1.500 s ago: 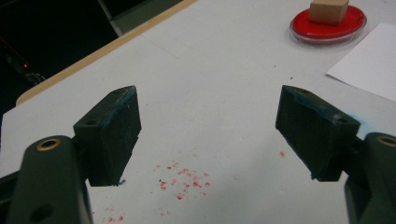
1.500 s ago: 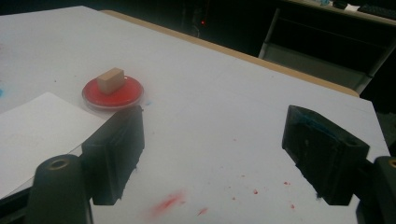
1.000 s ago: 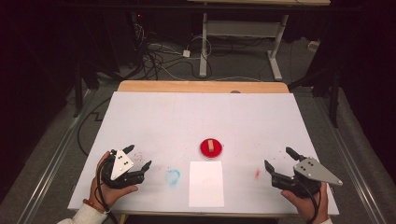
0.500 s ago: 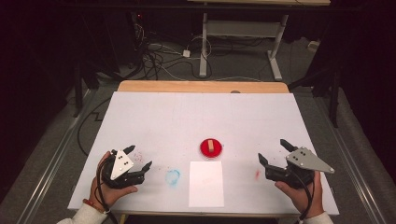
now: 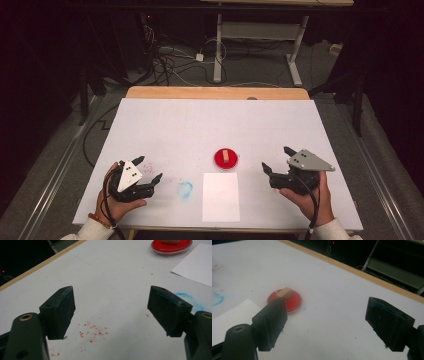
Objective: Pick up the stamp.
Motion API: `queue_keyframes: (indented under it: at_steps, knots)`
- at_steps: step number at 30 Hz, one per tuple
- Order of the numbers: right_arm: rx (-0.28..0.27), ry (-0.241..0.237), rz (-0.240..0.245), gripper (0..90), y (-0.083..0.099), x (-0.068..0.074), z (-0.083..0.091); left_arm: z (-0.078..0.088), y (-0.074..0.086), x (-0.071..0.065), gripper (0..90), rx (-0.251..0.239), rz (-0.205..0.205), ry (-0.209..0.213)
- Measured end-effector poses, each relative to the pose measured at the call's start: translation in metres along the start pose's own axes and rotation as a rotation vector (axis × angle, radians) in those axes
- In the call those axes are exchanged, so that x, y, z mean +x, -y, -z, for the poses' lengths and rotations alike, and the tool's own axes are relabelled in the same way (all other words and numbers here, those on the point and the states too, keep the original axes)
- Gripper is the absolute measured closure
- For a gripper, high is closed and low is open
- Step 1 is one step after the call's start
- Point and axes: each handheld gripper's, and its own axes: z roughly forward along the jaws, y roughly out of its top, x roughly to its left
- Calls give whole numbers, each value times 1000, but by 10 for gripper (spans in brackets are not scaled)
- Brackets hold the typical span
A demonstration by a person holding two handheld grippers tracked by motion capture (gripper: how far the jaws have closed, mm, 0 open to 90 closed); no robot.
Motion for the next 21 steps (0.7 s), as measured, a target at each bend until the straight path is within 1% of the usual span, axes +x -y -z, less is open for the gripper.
queue_keyframes:
  at_steps: [1, 3, 4, 6, 8, 10, 12, 14, 15, 16, 18, 19, 21]
  knots:
    - [9, -15, -3, 181, -1, 1, -2, 0, 0, 0, 215, 0, 1, 7]
    - [30, -16, -12, 183, -4, 3, -6, -1, 0, -1, 214, 2, -1, 16]
    - [47, -29, -16, 184, -7, 4, -9, -1, 0, -1, 214, 5, -7, 15]
    - [84, -49, -27, 198, -11, 5, -15, -2, 0, -1, 214, 4, -4, 20]
    - [110, -84, -45, 208, -13, 7, -21, -2, 0, -1, 214, 6, -7, 18]
    - [145, -85, -42, 244, -17, 11, -30, -2, 1, -1, 214, 4, -3, 21]
    - [162, -107, -58, 242, -21, 14, -37, -3, 1, 0, 214, 4, -1, 27]
    - [190, -103, -56, 244, -27, 17, -44, -2, 1, 0, 216, 5, -3, 24]
    - [195, -106, -52, 247, -29, 18, -47, -3, 1, 0, 216, 5, -4, 25]
    - [210, -111, -59, 248, -33, 20, -52, -3, 1, 0, 215, 5, -5, 25]
    - [230, -117, -51, 252, -38, 23, -59, -2, 1, 0, 216, 5, -6, 24]
    - [239, -109, -43, 250, -40, 25, -63, -2, 1, 0, 216, 4, -6, 23]
    - [266, -121, -36, 258, -43, 28, -71, -2, 1, 0, 216, 7, -5, 23]
